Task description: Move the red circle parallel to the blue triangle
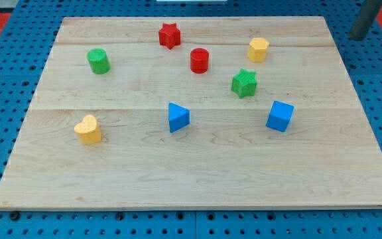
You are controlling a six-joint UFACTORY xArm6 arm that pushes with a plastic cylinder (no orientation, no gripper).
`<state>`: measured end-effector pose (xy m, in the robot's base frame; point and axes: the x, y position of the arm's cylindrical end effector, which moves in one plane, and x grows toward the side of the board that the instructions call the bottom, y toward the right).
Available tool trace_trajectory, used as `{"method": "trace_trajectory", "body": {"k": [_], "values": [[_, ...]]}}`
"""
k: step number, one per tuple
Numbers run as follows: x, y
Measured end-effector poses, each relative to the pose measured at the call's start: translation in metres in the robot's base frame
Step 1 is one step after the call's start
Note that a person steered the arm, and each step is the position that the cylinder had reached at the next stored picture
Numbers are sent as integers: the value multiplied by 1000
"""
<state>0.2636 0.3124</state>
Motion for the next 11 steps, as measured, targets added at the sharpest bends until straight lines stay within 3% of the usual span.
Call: {"method": "trace_trajectory", "body": {"k": [1, 2, 4, 6, 7, 8, 10, 11], "values": [[-15, -143], [-15, -223], [17, -189], [22, -228], [76, -213], [76, -213], [102, -370], [105, -370]]}}
